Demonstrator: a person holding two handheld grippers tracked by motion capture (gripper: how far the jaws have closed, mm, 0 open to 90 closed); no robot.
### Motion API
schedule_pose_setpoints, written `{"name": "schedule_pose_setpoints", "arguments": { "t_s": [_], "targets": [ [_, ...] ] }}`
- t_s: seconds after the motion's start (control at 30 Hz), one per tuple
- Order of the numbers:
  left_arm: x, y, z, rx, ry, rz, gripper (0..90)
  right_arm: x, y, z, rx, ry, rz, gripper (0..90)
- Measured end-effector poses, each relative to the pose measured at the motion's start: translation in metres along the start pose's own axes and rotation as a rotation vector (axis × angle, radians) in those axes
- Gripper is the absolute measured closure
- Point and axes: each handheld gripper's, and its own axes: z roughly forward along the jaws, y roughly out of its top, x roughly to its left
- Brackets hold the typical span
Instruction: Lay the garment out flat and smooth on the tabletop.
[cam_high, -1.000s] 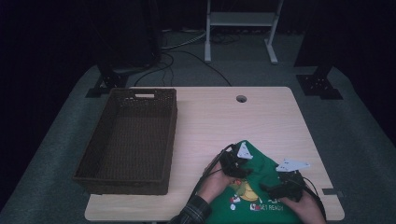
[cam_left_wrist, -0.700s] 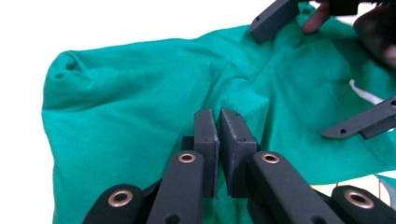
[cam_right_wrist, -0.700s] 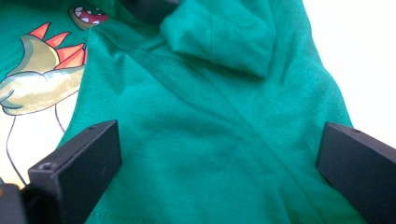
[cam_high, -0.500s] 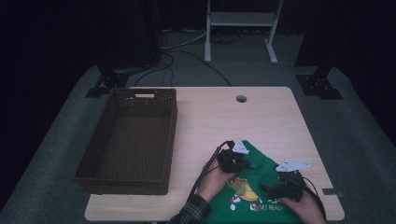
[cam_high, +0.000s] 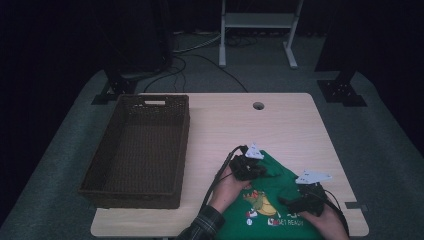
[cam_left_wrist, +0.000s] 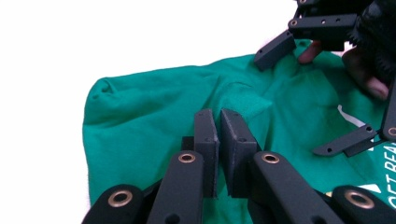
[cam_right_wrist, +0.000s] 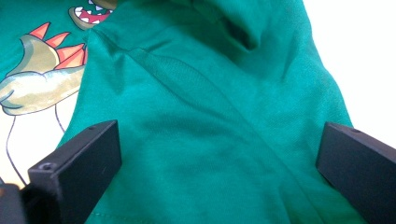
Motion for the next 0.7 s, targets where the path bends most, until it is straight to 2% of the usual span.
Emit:
{"name": "schedule_pose_setpoints", "arguments": {
  "t_s": [0.7],
  "targets": [
    [0.013,0.008,-0.011,-0.035,0.005,-0.034,85.8,0.0,0.0,0.0,0.0,0.0,0.001,0.0]
  ]
}}
